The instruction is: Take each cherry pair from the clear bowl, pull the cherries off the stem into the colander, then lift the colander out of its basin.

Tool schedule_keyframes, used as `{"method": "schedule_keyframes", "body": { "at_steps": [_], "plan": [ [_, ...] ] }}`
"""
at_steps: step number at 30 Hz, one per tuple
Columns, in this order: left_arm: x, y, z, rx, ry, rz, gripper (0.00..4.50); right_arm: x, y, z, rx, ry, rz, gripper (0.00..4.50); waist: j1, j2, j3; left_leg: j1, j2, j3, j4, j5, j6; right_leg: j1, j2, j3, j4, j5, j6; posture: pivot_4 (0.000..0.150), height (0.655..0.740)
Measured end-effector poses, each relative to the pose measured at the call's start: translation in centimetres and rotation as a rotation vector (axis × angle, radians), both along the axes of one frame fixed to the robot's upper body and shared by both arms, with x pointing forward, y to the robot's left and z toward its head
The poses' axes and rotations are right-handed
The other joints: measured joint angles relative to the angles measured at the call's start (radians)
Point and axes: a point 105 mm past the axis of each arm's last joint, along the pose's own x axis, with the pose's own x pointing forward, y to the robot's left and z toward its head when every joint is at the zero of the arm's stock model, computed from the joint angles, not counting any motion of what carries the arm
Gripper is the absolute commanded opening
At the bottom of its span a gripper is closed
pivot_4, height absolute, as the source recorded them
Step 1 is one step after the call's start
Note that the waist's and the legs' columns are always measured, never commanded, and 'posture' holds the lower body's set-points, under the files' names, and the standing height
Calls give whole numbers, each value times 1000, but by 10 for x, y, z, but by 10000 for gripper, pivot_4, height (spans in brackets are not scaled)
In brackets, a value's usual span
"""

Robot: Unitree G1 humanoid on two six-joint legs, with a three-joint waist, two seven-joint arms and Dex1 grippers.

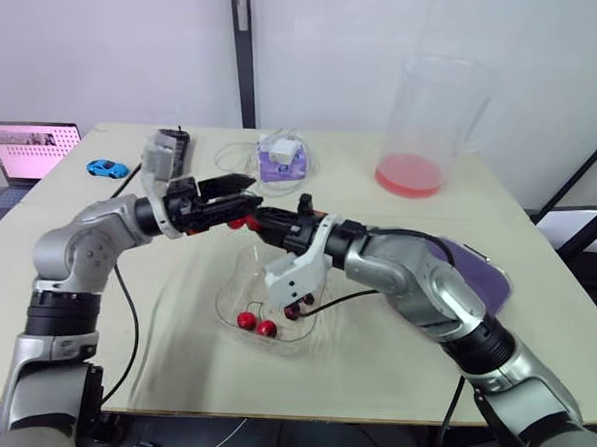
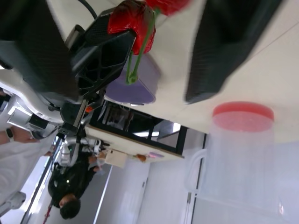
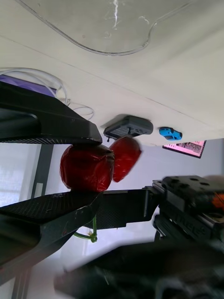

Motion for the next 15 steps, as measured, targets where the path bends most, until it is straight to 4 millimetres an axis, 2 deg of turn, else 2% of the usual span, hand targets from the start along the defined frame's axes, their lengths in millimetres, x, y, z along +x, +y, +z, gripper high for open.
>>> {"method": "schedule_keyframes", "body": {
  "at_steps": [4, 13, 15],
  "plan": [
    [3, -3, -2, -25, 1, -4, 579, -1, 0, -1, 2, 8, -1, 14378, 1, 0, 0, 0, 0, 0, 1, 0, 0, 0, 0, 0, 0, 0, 0, 1500, 7332],
    [4, -5, 1, -47, 3, -14, 579, -1, -3, -1, 1, 23, -18, 14378, 1, 0, 0, 0, 0, 0, 3, 0, 0, 1, 0, 0, 0, 0, 0, 1500, 7332],
    [4, -5, 1, -47, 3, -15, 0, 0, -4, -2, -2, 29, -24, 20277, 1, 0, 0, 0, 0, 0, 3, 0, 0, 1, 0, 0, 0, 0, 0, 1500, 7332]
  ]
}}
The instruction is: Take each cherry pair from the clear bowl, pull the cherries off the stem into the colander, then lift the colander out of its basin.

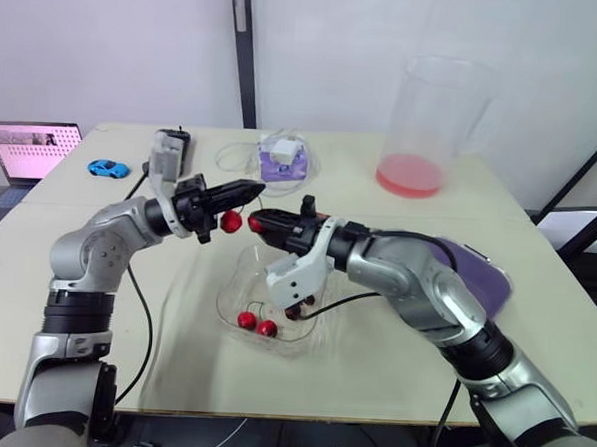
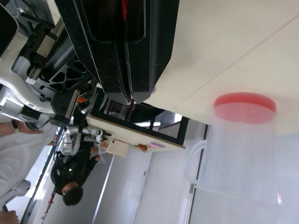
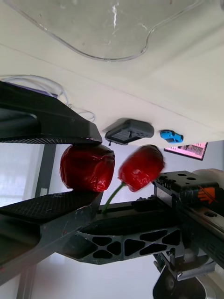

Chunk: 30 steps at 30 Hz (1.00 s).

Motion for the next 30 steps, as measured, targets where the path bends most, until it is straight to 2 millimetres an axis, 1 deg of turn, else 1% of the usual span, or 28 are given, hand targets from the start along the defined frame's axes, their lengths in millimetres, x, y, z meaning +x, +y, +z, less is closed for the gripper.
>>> {"method": "schedule_keyframes", "body": {
  "at_steps": [1, 5, 6, 8, 10, 11, 12, 14, 17, 19, 20, 22, 23, 25, 27, 30],
  "plan": [
    [0, 0, 0, 0, 0, 0, 0, 0, -1, 0, -2, 1, -2, 23566, 0, 0, 0, 0, 0, 0, 0, 0, 0, 0, 0, 0, 0, 0, 0, 1500, 7332],
    [2, 1, -1, -1, 1, 9, 0, 1, -4, 1, -8, 1, -7, 42711, 0, 0, 0, 0, 0, 0, 0, 0, 0, 0, 0, 0, 0, 0, 0, 1500, 7332],
    [3, 2, -2, -1, 5, 14, 0, 1, -6, 0, -16, 8, -10, 44501, 0, 0, 0, 0, 0, 0, 0, 0, 0, 0, 0, 0, 0, 0, 0, 1500, 7332],
    [6, 4, -3, -2, 9, 22, 0, 1, -10, 0, -17, 60, -17, 44501, 1, 0, 0, 0, 0, 0, 0, 0, 0, 0, 0, 0, 0, 0, 0, 1500, 7332],
    [7, 5, -3, -2, 5, 23, 0, -6, -19, 2, 14, 205, -29, 44501, 2, 0, 0, 0, 0, -1, 1, 0, 0, 1, 0, -1, 0, 0, 0, 1500, 7332],
    [7, 5, -3, -1, 2, 21, 0, -12, -25, 3, 46, 330, -32, 44501, 2, 0, 0, 0, 0, -1, 2, -1, 1, 1, 0, -1, 0, 0, 0, 1500, 7332],
    [7, 5, -2, -1, 1, 20, 0, -15, -29, 6, 65, 396, -33, 44501, 1, 0, 0, 0, 0, -1, 2, -1, 1, 2, 0, -1, 0, 0, 0, 1500, 7332],
    [6, 5, -2, 0, 0, 17, 0, -24, -40, 14, 156, 626, -39, 44501, 1, 0, 0, 0, 0, -2, 3, -3, 5, 2, 0, -2, 1, 0, 0, 1500, 7332],
    [6, 5, -2, 1, -1, 16, 0, -30, -53, 18, 245, 858, -65, 44501, 3, 0, 0, 0, 0, -3, 3, -3, 6, 3, 0, -2, 1, 0, 0, 1500, 7332],
    [5, 5, -2, 0, -3, 12, 0, -33, -60, 19, 346, 1049, -86, 44501, 3, 0, 0, 0, 0, -3, 3, -4, 6, 3, 0, -2, 1, 0, 0, 1500, 7332],
    [2, 7, -3, 4, -3, 9, 0, -34, -62, 25, 454, 1171, -73, 44501, 1, 0, 0, 0, 0, -3, 3, -4, 6, 3, 0, -2, 1, 0, 0, 1500, 7332],
    [-4, 5, -5, 1, 3, -25, 0, -35, -66, 33, 633, 1339, -27, 44501, 0, 0, 0, 0, 0, -3, 3, -4, 6, 2, 1, -2, 1, 0, 0, 1500, 7332],
    [-8, 5, -5, -5, 6, -39, 0, -35, -65, 31, 678, 1406, -14, 44501, 0, 0, 0, 0, 0, -3, 2, -4, 6, 2, 1, -2, 1, 0, 0, 1500, 7332],
    [-13, 4, -6, -12, 19, -60, 0, -32, -63, 20, 717, 1501, -21, 44501, 0, 0, 0, 0, 0, -3, 2, -4, 6, 2, 0, -2, 1, 0, 0, 1500, 7332],
    [-20, 4, -8, -21, 33, -81, 0, -26, -60, 11, 786, 1595, -8, 44501, 0, 0, 0, 0, 0, -3, 3, -4, 7, 2, 0, -2, 1, 0, 0, 1500, 7332],
    [-26, 0, -9, -28, 45, -103, 0, -19, -53, 8, 848, 1621, -2, 44501, 2, 1, 0, 0, 0, -3, 3, -4, 7, 2, 0, -2, 1, 0, 0, 1500, 7332]
  ]
}}
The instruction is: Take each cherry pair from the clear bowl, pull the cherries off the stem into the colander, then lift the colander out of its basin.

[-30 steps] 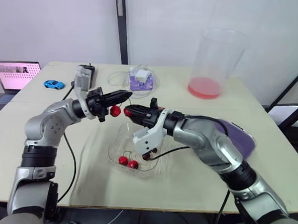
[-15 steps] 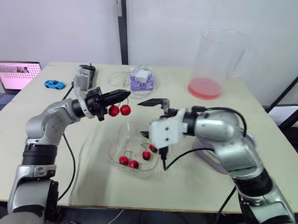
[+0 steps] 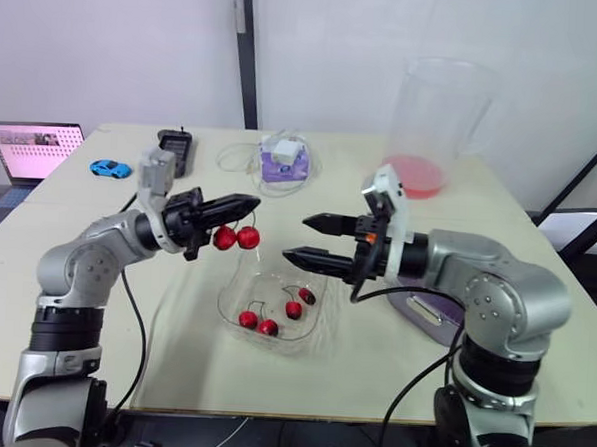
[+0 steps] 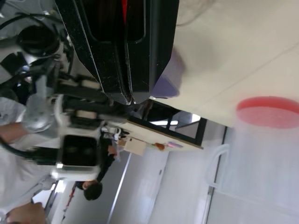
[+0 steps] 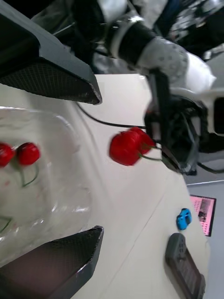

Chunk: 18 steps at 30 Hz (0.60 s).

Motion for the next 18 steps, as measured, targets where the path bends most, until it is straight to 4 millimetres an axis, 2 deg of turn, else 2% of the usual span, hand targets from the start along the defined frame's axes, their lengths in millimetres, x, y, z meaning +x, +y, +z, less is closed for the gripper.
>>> {"method": "schedule_keyframes", "body": {
  "at_steps": [3, 10, 13, 15, 18],
  "plan": [
    [-5, -6, 1, -9, 4, -22, 0, 4, 9, -9, 14, 21, -11, 44501, -1, 0, 0, 0, 0, 0, 0, 0, 0, 0, 0, 0, 0, 0, 0, 1500, 7332],
    [-8, -10, 4, -13, 4, -28, 0, 0, 30, -10, 60, 43, 32, 44501, -2, 0, 0, 0, 0, 0, 0, 0, 0, 0, 0, 0, 0, 0, 0, 1500, 7332],
    [-8, -10, 4, -15, 5, -30, 0, -3, 35, -11, 67, 62, 56, 35595, -2, 0, 0, 0, 0, 0, 0, 0, 0, 0, 0, 0, 0, 0, 0, 1500, 7332],
    [-8, -10, 4, -16, 5, -30, 0, -2, 37, -12, 75, 78, 62, 26266, -2, 0, 0, 0, 0, 0, 0, 0, 0, 0, 0, 0, 0, 0, 0, 1500, 7332],
    [-8, -10, 4, -16, 5, -30, 0, -3, 38, -11, 81, 84, 66, 26266, -3, 0, 0, 0, 0, 0, 0, 0, 0, 0, 0, 0, 0, 0, 0, 1500, 7332]
  ]
}}
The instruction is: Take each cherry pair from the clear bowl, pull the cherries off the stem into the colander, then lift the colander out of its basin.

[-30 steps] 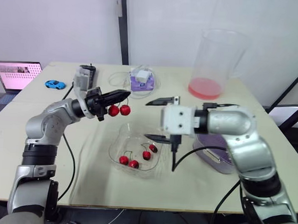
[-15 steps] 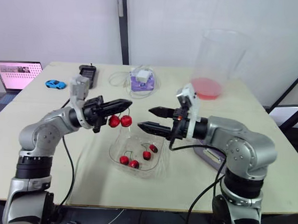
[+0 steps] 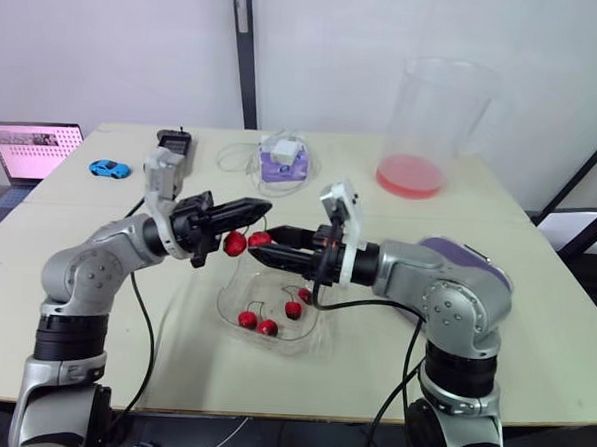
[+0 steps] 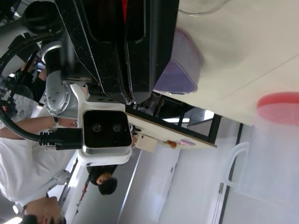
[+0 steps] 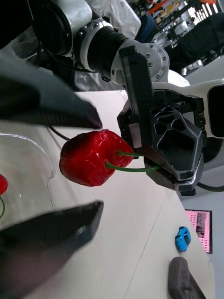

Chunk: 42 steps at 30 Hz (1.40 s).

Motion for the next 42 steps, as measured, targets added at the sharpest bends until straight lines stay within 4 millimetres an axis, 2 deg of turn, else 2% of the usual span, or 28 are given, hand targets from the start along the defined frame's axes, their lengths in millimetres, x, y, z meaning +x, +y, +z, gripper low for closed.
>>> {"method": "schedule_keyframes", "body": {
  "at_steps": [9, 11, 15, 27, 32, 37, 40, 42],
  "plan": [
    [0, -1, 0, 1, -4, 0, 0, 0, 4, 2, 17, 1, -8, 26266, 0, 0, 0, 0, 0, 0, 0, 0, 0, 0, 0, 0, 0, 0, 0, 1500, 7332],
    [0, 0, 0, 2, -6, 1, 0, 0, 5, 2, 19, -1, -8, 21480, 0, 0, 0, 0, 0, 0, 0, 0, 0, 0, 0, 0, 0, 0, 0, 1500, 7332],
    [0, -1, 0, 3, -6, 0, 0, 0, 5, 2, 20, 0, -5, 5280, 1, 0, 0, 0, 0, 0, 0, 0, 0, 0, 0, 0, 0, 0, 0, 1500, 7332],
    [2, -3, -3, 17, -1, -6, 0, -2, -5, 0, -26, 2, 10, 5280, 1, 0, 0, 0, 0, 0, 0, 0, 0, 0, 0, 0, -1, 0, 0, 1500, 7332],
    [2, -4, -2, 11, -9, -8, 0, -11, -15, -28, -158, 83, 66, 5280, 1, 0, 0, 0, 0, 0, 0, 0, 1, 0, 0, 0, -1, 0, 0, 1500, 7332],
    [1, -7, -4, 3, -5, -20, 0, -16, -16, -32, -171, 106, 96, 5280, 1, 0, 0, 0, 0, 0, 0, -1, 1, 0, 0, 0, -1, 0, 0, 1500, 7332],
    [2, -7, -4, 3, -4, -19, 0, -13, -28, -24, -149, 96, 70, 5280, 5, 0, 0, 0, 0, 0, 0, -1, 1, 0, 0, 0, -2, 0, 0, 1500, 7332],
    [2, -7, -4, 2, -3, -19, 0, -10, -47, -18, -170, 75, 29, 5280, 13, 0, 0, -1, 0, 0, 0, -1, 1, 1, -1, 0, -2, 0, 0, 1500, 7332]
  ]
}}
